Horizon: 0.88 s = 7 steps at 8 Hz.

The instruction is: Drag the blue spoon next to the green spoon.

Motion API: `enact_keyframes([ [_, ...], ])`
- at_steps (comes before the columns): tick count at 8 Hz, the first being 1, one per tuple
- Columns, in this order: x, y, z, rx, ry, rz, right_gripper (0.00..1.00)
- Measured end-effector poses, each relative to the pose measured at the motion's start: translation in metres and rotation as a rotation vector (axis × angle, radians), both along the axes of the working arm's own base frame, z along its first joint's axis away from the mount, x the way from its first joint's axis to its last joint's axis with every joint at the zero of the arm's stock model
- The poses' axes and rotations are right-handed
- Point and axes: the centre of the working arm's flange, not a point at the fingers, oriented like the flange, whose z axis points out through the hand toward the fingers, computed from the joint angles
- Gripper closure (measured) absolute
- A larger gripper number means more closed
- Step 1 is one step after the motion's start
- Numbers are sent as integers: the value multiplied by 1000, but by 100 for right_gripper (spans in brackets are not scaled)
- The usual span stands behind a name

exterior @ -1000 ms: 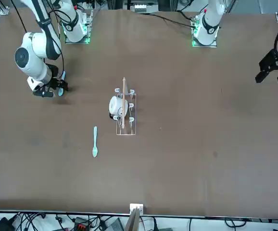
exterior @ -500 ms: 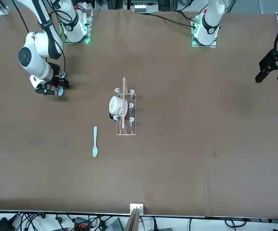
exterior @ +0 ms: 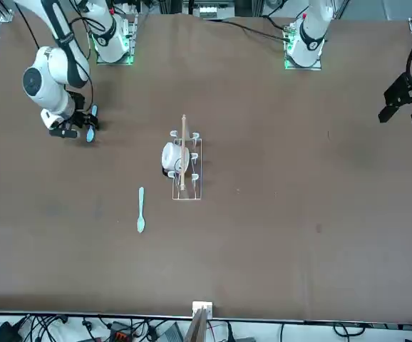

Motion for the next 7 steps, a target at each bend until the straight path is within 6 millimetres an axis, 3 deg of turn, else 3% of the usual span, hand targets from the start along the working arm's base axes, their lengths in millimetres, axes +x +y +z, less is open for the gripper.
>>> enact_keyframes([
  [7, 0, 3, -5, 3, 0, 19, 0],
])
